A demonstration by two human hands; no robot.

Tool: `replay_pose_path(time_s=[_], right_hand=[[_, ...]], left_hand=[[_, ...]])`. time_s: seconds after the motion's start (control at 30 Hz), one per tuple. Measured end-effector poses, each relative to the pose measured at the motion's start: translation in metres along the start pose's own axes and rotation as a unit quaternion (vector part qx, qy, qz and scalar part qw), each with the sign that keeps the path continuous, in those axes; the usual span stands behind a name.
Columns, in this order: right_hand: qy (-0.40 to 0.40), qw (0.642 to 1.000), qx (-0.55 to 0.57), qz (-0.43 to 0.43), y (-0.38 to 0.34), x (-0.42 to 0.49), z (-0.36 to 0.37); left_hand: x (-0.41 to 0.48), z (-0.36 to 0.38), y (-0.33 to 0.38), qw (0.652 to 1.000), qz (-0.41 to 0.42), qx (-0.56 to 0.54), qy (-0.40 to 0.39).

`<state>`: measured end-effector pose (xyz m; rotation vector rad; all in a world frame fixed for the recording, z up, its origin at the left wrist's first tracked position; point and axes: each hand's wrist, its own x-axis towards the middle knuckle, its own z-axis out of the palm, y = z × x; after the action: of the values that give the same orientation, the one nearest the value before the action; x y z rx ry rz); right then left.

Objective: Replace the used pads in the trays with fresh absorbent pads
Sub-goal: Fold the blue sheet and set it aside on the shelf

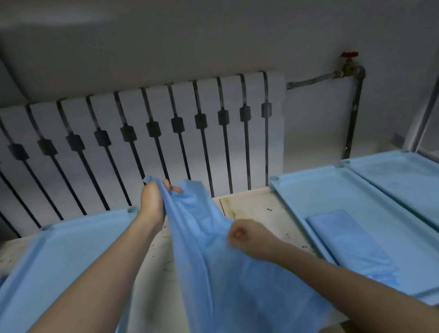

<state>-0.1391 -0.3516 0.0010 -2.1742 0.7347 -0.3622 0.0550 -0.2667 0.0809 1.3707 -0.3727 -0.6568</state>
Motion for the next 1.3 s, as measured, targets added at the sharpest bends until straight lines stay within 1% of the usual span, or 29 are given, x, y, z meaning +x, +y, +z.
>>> replay_pose_path(time_s=[0.03, 0.07, 0.1, 0.13, 0.17, 0.23, 0.33, 0.4, 0.43, 0.47, 0.53, 0.6, 0.67, 0.77, 0.87, 0.9, 0.97, 1.0, 1.07, 1.17, 1.23, 1.3], right_hand=[[0.087, 0.995, -0.049, 0.023, 0.012, 0.012, -0.004], [0.122, 0.989, -0.078, 0.042, 0.023, 0.023, -0.005], [0.126, 0.985, -0.103, 0.063, 0.031, 0.033, -0.004], [0.104, 0.984, -0.115, 0.084, 0.038, 0.042, -0.002], [0.088, 0.987, -0.102, 0.092, 0.040, 0.048, 0.000], [0.071, 0.993, -0.045, 0.077, 0.039, 0.060, 0.003], [0.046, 0.992, 0.104, 0.053, 0.023, 0.074, 0.000], [0.010, 0.974, 0.217, 0.058, 0.014, 0.083, -0.004], [-0.015, 0.966, 0.251, 0.061, 0.009, 0.085, -0.006], [-0.033, 0.962, 0.263, 0.063, 0.007, 0.087, -0.007], [-0.051, 0.970, 0.232, 0.051, 0.001, 0.087, -0.008], [-0.044, 0.979, 0.195, 0.039, -0.007, 0.084, -0.007], [-0.033, 0.980, 0.189, 0.044, -0.013, 0.081, -0.002], [-0.040, 0.975, 0.216, 0.042, -0.022, 0.079, 0.007], [-0.070, 0.953, 0.291, 0.052, -0.039, 0.081, 0.011], [-0.082, 0.950, 0.297, 0.050, -0.044, 0.081, 0.009], [-0.109, 0.955, 0.275, 0.011, -0.048, 0.081, 0.006], [-0.104, 0.958, 0.268, -0.014, -0.048, 0.078, 0.002], [-0.057, 0.958, 0.278, -0.041, -0.047, 0.071, -0.005], [0.045, 0.947, 0.311, -0.062, -0.046, 0.046, -0.023], [0.141, 0.945, 0.283, -0.079, -0.046, 0.025, -0.041], [0.255, 0.933, 0.239, -0.089, -0.048, 0.002, -0.060]], left_hand=[[-0.001, -0.001, -0.003, 1.000, -0.006, -0.022, 0.001], [-0.002, -0.004, -0.004, 1.000, -0.008, -0.026, 0.000], [-0.001, -0.008, -0.006, 1.000, -0.016, -0.026, 0.002], [0.000, -0.011, -0.009, 0.999, -0.031, -0.030, -0.008], [0.001, -0.015, -0.011, 0.999, -0.043, -0.025, -0.016], [0.003, -0.019, -0.012, 0.998, -0.056, -0.016, -0.036], [0.002, -0.020, -0.010, 0.996, -0.058, 0.005, -0.070], [-0.001, -0.019, -0.007, 0.994, -0.045, 0.023, -0.093], [-0.004, -0.019, -0.004, 0.993, -0.039, 0.031, -0.103], [-0.006, -0.020, -0.002, 0.992, -0.035, 0.037, -0.112], [-0.009, -0.020, 0.005, 0.991, -0.025, 0.046, -0.120], [-0.012, -0.021, 0.012, 0.990, -0.020, 0.060, -0.125], [-0.017, -0.020, 0.019, 0.987, -0.021, 0.065, -0.142], [-0.030, -0.016, 0.029, 0.978, -0.034, 0.078, -0.190], [-0.039, -0.014, 0.039, 0.968, -0.047, 0.071, -0.235], [-0.041, -0.013, 0.042, 0.967, -0.048, 0.067, -0.242], [-0.042, -0.015, 0.047, 0.965, -0.047, 0.062, -0.251], [-0.042, -0.015, 0.050, 0.965, -0.043, 0.060, -0.251], [-0.044, -0.017, 0.056, 0.968, -0.032, 0.057, -0.243], [-0.056, -0.025, 0.062, 0.980, 0.010, 0.051, -0.192], [-0.066, -0.033, 0.068, 0.987, 0.042, 0.026, -0.155], [-0.078, -0.043, 0.075, 0.990, 0.050, 0.022, -0.128]])
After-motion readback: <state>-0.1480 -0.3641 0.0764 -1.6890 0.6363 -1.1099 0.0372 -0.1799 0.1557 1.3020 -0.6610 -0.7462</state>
